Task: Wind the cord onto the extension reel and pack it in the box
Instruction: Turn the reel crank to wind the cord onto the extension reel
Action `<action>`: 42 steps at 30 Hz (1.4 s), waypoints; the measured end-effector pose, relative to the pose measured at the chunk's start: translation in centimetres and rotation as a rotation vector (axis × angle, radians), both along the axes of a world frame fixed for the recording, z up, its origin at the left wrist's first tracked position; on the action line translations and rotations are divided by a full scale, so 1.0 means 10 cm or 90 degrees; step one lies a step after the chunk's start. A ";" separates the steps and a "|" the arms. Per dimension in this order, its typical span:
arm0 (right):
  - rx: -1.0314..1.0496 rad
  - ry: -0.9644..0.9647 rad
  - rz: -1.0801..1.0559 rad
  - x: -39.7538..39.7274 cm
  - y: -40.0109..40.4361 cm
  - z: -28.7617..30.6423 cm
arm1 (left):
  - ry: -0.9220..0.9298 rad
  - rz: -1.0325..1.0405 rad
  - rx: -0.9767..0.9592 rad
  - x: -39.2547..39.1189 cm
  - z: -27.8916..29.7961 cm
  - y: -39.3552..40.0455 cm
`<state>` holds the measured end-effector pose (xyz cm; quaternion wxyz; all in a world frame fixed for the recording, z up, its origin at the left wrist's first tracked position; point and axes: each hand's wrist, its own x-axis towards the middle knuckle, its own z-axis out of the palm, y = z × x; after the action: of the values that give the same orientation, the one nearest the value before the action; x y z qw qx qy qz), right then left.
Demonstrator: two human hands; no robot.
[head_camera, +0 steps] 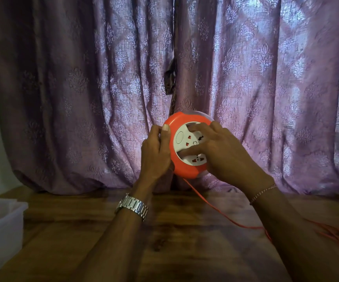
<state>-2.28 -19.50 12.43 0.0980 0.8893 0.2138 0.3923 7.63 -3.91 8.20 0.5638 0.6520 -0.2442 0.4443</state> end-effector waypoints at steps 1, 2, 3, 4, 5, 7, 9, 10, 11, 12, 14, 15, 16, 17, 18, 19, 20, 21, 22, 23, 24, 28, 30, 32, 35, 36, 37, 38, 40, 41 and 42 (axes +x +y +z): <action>-0.004 -0.020 -0.006 0.01 -0.01 -0.01 | 0.001 -0.001 0.001 0.00 0.00 0.00; -0.009 -0.036 -0.013 0.02 -0.01 -0.02 | 0.002 -0.003 0.002 0.00 0.00 0.00; -0.008 -0.048 -0.017 0.03 -0.01 -0.03 | 0.003 -0.004 0.002 0.00 0.00 0.01; 0.002 -0.059 -0.016 0.04 -0.02 -0.04 | 0.003 -0.006 0.002 0.01 0.00 0.01; 0.019 -0.069 -0.020 0.04 -0.03 -0.05 | 0.002 -0.007 0.001 0.01 -0.01 0.01; 0.065 -0.092 -0.043 0.04 -0.02 -0.07 | -0.002 -0.004 0.000 0.00 0.00 0.01; 0.150 -0.127 -0.064 0.05 0.01 -0.10 | -0.003 -0.003 0.004 -0.02 0.00 -0.01; 0.191 -0.153 -0.077 0.06 0.03 -0.11 | -0.004 -0.002 0.006 -0.03 0.01 -0.02; 0.227 -0.182 -0.092 0.06 0.04 -0.12 | -0.005 -0.002 0.007 -0.03 0.00 -0.02; 0.253 -0.211 -0.105 0.07 0.06 -0.12 | -0.006 -0.004 0.008 -0.03 0.01 -0.02; 0.255 -0.248 -0.132 0.06 0.06 -0.11 | -0.008 -0.010 0.008 -0.04 0.01 -0.02; 0.242 -0.259 -0.141 0.05 0.06 -0.11 | -0.009 -0.012 0.007 -0.04 0.01 -0.02; 0.235 -0.258 -0.141 0.04 0.05 -0.10 | -0.012 -0.011 0.007 -0.04 0.01 -0.03; 0.240 -0.242 -0.130 0.02 0.04 -0.08 | -0.014 -0.009 0.006 -0.04 0.01 -0.03; 0.247 -0.220 -0.115 0.00 0.04 -0.06 | -0.014 -0.009 0.006 -0.04 0.01 -0.02; 0.248 -0.199 -0.094 -0.02 0.03 -0.04 | -0.012 -0.013 0.003 -0.03 0.01 -0.01; 0.242 -0.179 -0.066 -0.03 0.02 -0.02 | -0.010 -0.019 0.001 -0.02 0.01 0.00; 0.226 -0.159 -0.031 -0.05 0.01 0.00 | -0.009 -0.025 0.000 -0.01 0.01 0.00; 0.204 -0.137 0.004 -0.05 -0.01 0.01 | -0.009 -0.026 -0.001 -0.01 0.01 0.01; 0.179 -0.104 0.038 -0.04 -0.04 0.03 | -0.008 -0.024 -0.001 -0.02 0.01 0.01; 0.160 -0.058 0.059 -0.03 -0.06 0.03 | -0.008 -0.021 0.000 -0.03 0.01 0.01; 0.090 0.052 0.045 -0.04 -0.05 0.03 | 0.000 -0.027 -0.003 -0.03 0.01 0.02; 0.067 0.070 0.023 -0.04 -0.01 0.02 | 0.003 -0.030 0.000 -0.03 0.00 0.02; 0.074 0.043 0.006 -0.03 0.01 0.00 | -0.006 -0.020 0.006 -0.04 0.00 0.00; 0.091 -0.010 -0.020 -0.03 0.01 -0.03 | -0.011 -0.010 0.005 -0.05 0.01 -0.01; 0.096 -0.021 -0.027 -0.03 0.02 -0.04 | -0.012 -0.009 0.006 -0.05 0.01 -0.01; 0.099 -0.030 -0.033 -0.04 0.02 -0.05 | -0.015 -0.008 0.008 -0.05 0.00 -0.01; 0.103 -0.038 -0.042 -0.04 0.02 -0.05 | -0.016 -0.008 0.012 -0.04 0.00 -0.01; 0.114 -0.047 -0.056 -0.05 0.00 -0.06 | -0.020 -0.009 0.026 -0.05 -0.01 -0.03; 0.117 -0.051 -0.058 -0.04 0.00 -0.06 | -0.021 -0.005 0.035 -0.05 -0.01 -0.04; 0.121 -0.055 -0.060 -0.03 -0.01 -0.07 | -0.022 0.002 0.043 -0.06 -0.02 -0.05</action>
<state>-2.58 -19.62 11.76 0.0403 0.8859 0.1291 0.4437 7.02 -4.43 7.99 0.5364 0.6635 -0.2677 0.4477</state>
